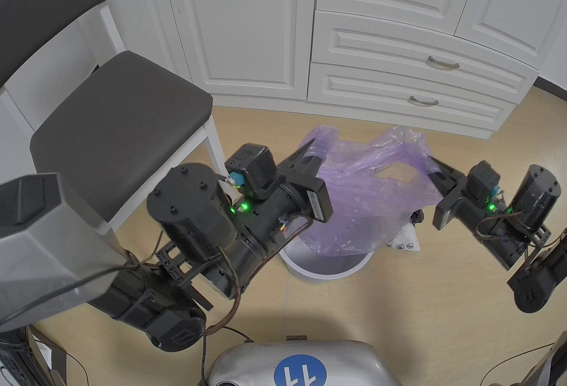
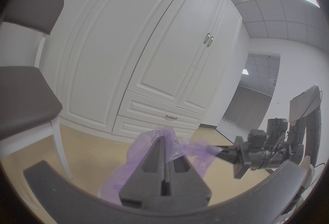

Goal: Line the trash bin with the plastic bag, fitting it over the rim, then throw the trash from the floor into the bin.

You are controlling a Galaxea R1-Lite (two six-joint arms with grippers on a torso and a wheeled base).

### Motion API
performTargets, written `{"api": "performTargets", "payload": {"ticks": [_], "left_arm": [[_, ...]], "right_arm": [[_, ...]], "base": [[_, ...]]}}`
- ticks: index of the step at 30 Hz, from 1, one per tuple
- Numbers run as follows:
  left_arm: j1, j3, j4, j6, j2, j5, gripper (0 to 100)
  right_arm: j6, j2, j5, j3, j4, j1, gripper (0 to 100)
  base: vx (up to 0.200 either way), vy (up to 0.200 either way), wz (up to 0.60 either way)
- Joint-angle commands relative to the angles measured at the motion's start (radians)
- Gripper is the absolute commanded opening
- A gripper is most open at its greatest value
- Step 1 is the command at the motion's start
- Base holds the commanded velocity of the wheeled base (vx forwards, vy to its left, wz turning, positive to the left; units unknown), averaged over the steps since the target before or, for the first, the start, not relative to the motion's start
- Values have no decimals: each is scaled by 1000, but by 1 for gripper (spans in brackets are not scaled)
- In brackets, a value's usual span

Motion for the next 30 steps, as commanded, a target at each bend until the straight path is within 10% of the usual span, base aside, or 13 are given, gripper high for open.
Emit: {"api": "performTargets", "payload": {"ticks": [1,30], "left_arm": [[-33,-10,-14,-20,77,0,0],[53,-220,-31,-179,287,0,0]], "right_arm": [[50,190,-53,-40,-37,111,0],[254,344,-52,-237,-37,14,0]], "base": [[0,0,0],[0,0,0]]}}
